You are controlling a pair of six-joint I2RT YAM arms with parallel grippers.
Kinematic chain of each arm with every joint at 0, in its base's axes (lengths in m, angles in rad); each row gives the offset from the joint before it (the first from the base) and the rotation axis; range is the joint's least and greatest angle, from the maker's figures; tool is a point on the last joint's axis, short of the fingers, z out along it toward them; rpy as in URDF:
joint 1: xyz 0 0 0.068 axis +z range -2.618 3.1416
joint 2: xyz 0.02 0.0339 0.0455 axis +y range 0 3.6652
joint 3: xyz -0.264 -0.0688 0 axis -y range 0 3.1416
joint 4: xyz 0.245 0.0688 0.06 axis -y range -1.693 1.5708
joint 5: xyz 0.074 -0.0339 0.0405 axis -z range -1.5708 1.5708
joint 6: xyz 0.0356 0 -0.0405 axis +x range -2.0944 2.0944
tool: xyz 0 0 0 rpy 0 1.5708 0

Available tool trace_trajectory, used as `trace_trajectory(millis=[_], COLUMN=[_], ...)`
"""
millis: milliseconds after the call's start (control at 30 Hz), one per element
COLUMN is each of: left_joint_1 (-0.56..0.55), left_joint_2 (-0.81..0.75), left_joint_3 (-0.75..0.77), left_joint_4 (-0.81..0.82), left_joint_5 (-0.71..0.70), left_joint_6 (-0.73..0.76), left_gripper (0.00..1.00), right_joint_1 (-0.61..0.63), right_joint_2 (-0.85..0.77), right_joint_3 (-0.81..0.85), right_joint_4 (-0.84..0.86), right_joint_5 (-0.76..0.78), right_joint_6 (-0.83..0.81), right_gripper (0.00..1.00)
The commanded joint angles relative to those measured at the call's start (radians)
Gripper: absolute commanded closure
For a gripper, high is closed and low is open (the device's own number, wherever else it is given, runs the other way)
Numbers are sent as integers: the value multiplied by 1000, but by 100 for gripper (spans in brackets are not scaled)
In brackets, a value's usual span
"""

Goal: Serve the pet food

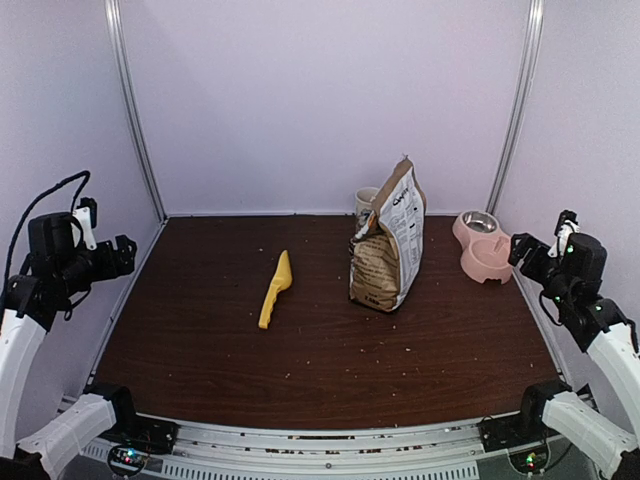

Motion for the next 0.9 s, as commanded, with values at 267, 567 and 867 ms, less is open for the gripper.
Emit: trace_trajectory(millis=[267, 567, 867], left_joint_1=[4, 5, 5], left_joint_2=[-43, -34, -57], left_joint_3=[-13, -10, -13], left_joint_4=[40, -1, 5], left_joint_5=[-120, -219, -223], left_joint_6=[105, 111, 82], left_gripper=[2, 2, 2], right_joint_1=[95, 636, 929], right_joint_2=[108, 349, 793], right_joint_3=[142, 470, 891], right_joint_4=[-78, -286, -378], right_joint_5=[-170, 334, 679], right_joint_6=[101, 164, 174], right_gripper=[0, 0, 0])
